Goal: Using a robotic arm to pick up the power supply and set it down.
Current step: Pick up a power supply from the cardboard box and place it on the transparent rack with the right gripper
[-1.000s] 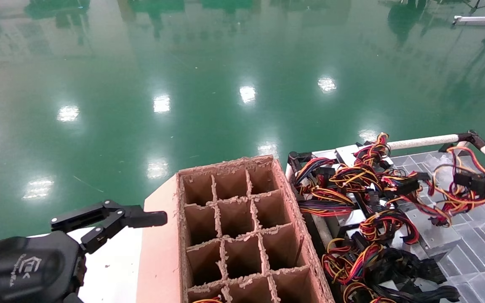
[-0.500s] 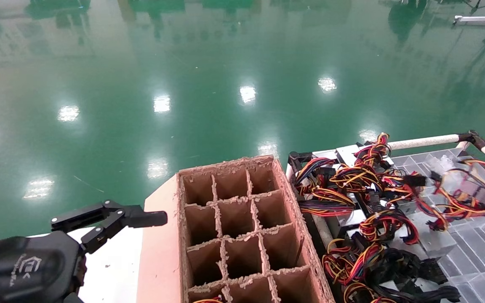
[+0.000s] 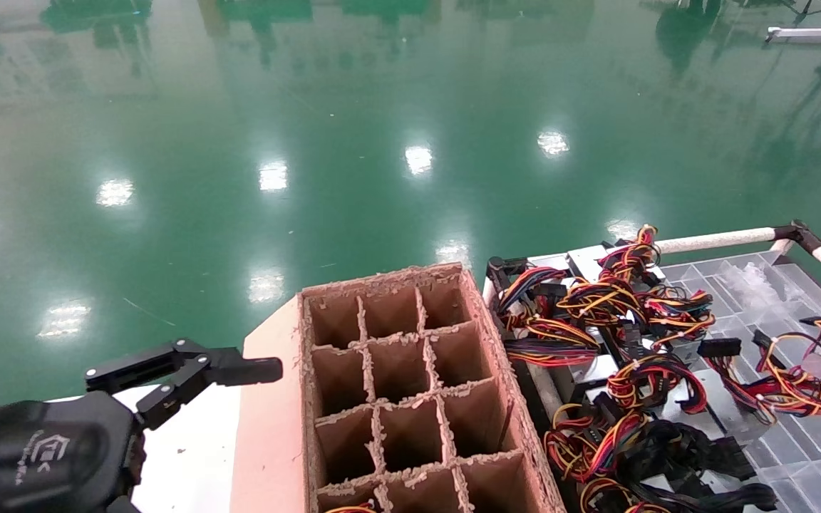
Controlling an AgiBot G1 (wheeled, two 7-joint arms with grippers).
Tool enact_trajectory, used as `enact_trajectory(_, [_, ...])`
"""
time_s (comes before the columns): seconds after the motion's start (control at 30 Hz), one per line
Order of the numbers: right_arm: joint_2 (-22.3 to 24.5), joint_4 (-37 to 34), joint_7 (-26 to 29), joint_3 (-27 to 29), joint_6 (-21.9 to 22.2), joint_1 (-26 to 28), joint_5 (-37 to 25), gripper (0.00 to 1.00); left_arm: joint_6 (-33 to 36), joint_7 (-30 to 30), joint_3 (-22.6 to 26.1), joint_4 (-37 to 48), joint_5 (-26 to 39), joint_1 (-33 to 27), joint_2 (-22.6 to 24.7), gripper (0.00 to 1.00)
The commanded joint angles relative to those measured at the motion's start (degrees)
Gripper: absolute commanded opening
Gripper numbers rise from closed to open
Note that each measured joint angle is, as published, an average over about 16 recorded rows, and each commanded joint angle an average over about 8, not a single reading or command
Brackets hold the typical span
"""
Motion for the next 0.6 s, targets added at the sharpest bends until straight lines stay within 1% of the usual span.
enact_trajectory(0.03, [0.1,-0.3,-0.3,0.4,0.1,-0.3,-0.2,1.0,0.0,0.0,0.0,0.0,0.0,0.0,0.0,1.0])
enact_trajectory(0.27, [0.0,0.3,-0.3,0.0,0.3,0.0,-0.4,1.0,0.0,0.0,0.0,0.0,0.0,0.0,0.0,1.0])
enact_trajectory(0.37, [0.0,1.6,-0.9,-0.6,0.5,1.1,-1.5,1.0,0.0,0.0,0.0,0.0,0.0,0.0,0.0,1.0])
enact_trajectory(0.47, [0.1,3.1,-1.7,-2.1,0.7,3.5,-4.0,1.0,0.0,0.0,0.0,0.0,0.0,0.0,0.0,1.0])
enact_trajectory(0.6, [0.5,3.6,-2.2,-4.8,0.6,8.8,-8.5,1.0,0.0,0.0,0.0,0.0,0.0,0.0,0.0,1.0])
